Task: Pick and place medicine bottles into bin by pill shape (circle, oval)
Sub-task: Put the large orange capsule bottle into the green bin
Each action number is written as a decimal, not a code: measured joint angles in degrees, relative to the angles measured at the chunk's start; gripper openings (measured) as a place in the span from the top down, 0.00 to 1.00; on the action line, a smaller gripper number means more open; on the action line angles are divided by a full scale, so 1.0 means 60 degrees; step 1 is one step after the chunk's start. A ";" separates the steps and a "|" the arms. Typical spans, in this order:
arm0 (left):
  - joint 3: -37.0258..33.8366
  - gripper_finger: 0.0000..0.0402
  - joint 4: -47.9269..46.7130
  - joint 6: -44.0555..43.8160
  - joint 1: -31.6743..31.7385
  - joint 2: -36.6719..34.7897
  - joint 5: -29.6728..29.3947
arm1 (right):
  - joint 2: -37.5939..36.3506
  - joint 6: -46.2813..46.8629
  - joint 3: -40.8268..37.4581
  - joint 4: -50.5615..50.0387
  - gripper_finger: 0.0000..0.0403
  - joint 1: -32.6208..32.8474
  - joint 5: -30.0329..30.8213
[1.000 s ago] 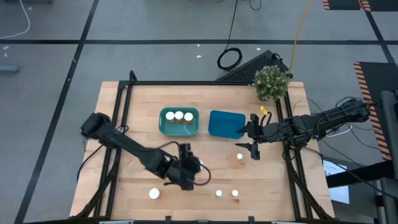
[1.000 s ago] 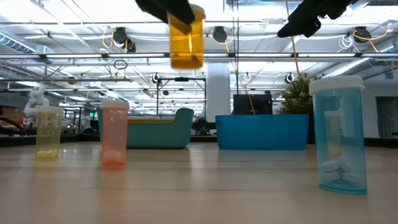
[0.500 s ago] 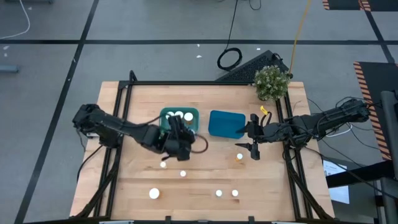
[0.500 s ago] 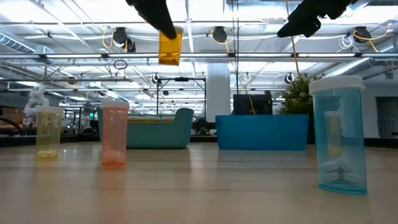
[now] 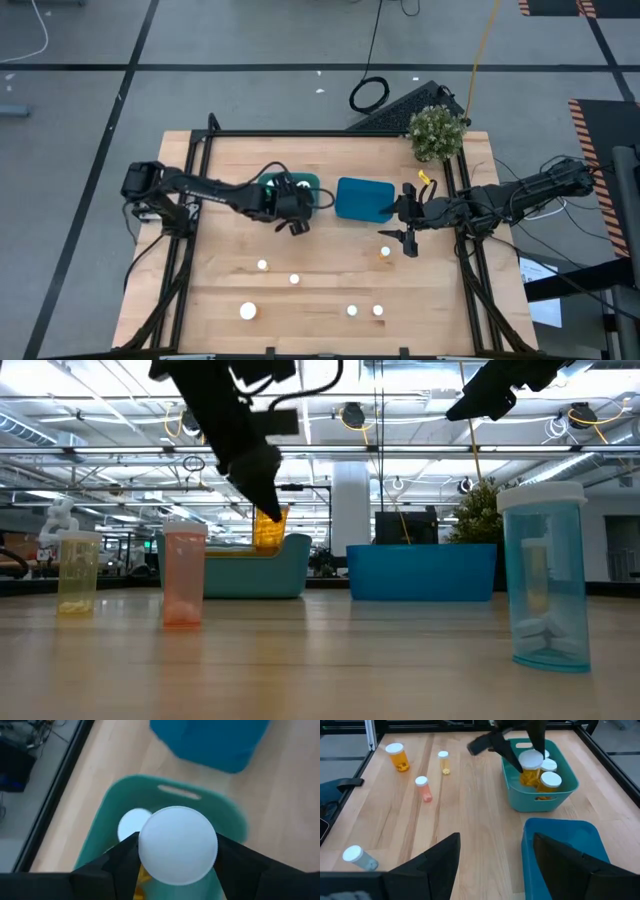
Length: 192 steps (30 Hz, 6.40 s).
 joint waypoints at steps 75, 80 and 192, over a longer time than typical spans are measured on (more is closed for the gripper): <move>-0.1149 0.27 -0.0771 -0.1935 -0.3080 -0.2634 0.0603 | 0.0001 0.0000 -0.0007 0.0146 0.39 0.0004 0.0004; -0.1158 0.27 -0.1220 -0.3232 -0.4656 -0.2637 0.0604 | 0.0001 0.0000 -0.0007 0.0187 0.39 0.0004 0.0004; 0.1669 0.43 -0.3913 -0.7357 -0.7822 0.1435 0.2855 | 0.0005 -0.0783 -0.0007 0.0568 0.39 -0.0018 0.0040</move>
